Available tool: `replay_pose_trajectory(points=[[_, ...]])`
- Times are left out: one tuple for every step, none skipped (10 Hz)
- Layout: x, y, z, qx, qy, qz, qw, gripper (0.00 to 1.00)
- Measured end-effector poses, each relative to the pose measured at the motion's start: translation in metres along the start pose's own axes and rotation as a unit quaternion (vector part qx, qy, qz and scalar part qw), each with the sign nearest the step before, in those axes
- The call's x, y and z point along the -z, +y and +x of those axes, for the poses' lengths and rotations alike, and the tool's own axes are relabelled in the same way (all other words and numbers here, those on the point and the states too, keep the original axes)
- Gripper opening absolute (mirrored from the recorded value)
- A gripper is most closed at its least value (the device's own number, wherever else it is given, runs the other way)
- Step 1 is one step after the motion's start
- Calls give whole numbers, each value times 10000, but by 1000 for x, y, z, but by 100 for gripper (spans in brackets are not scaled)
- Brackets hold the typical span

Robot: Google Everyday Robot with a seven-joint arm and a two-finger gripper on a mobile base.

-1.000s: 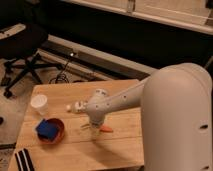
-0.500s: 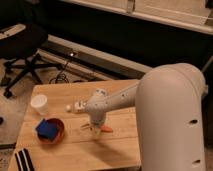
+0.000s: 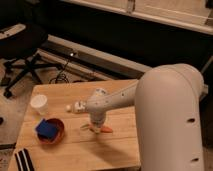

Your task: Drag the pepper across the table

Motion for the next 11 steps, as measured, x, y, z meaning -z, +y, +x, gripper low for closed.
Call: replay_pose_trajectory(points=[[1, -1, 0, 1, 3, -5, 10000, 50], [0, -1, 0, 7, 13, -16, 10000, 50], [1, -1, 1, 17, 28, -26, 10000, 50], [0, -1, 1, 31, 50, -43, 10000, 50], [0, -1, 1, 46, 64, -61, 10000, 50], [-1, -1, 3, 52, 85, -75, 9999, 50], [-1, -1, 4, 58, 100, -91, 9999, 50], [-1, -1, 7, 47, 114, -99, 9999, 50], [-1, -1, 11, 30, 127, -103, 9999, 50], [-1, -1, 16, -11, 142, -107, 9998, 50], [-1, -1, 22, -51, 161, -112, 9998, 49]])
